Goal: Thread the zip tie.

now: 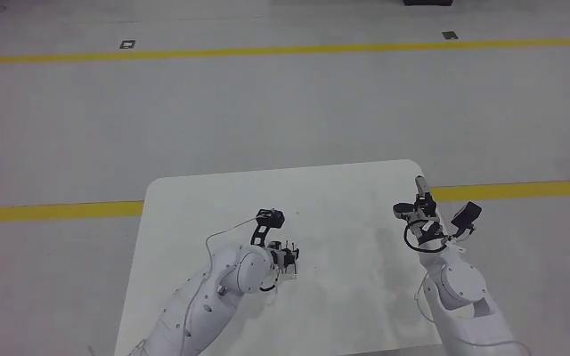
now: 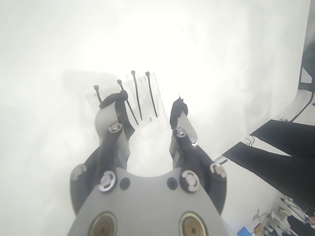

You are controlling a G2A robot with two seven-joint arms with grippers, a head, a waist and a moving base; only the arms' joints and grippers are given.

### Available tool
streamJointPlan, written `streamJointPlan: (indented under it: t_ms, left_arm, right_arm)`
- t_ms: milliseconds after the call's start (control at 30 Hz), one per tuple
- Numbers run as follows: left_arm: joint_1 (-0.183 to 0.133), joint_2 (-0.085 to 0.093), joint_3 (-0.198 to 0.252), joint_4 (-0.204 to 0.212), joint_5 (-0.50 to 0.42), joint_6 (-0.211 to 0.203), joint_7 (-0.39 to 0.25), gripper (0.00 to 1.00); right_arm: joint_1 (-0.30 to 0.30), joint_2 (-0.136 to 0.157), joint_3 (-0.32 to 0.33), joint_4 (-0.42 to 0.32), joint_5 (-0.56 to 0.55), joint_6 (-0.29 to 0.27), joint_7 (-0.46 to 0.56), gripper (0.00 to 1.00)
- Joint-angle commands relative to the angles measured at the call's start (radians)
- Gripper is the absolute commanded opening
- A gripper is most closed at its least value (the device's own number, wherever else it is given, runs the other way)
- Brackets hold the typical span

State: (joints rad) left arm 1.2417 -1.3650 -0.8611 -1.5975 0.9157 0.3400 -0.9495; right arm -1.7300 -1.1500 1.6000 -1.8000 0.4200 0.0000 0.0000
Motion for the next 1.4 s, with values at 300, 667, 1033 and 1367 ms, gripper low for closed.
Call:
streamJointPlan:
  t_ms: [300,667,1033,1367]
  left_arm:
    - [0.009,-0.049,-0.020,0.039,0.088,0.000,-0.024,0.20]
    - [0.037,-0.087,-0.052,0.050,0.191,0.000,-0.052,0.07]
    - [0.048,-0.121,-0.068,0.059,0.229,0.000,-0.077,0.14]
    - [0.052,-0.143,-0.082,0.081,0.276,0.000,-0.081,0.14]
  right_arm:
    - [0.000,0.000,0.000,0.000,0.000,0.000,0.000,1.00]
    - [0.000,0.000,0.000,0.000,0.000,0.000,0.000,1.00]
    - [0.000,0.000,0.000,0.000,0.000,0.000,0.000,1.00]
    - [0.000,0.000,0.000,0.000,0.000,0.000,0.000,1.00]
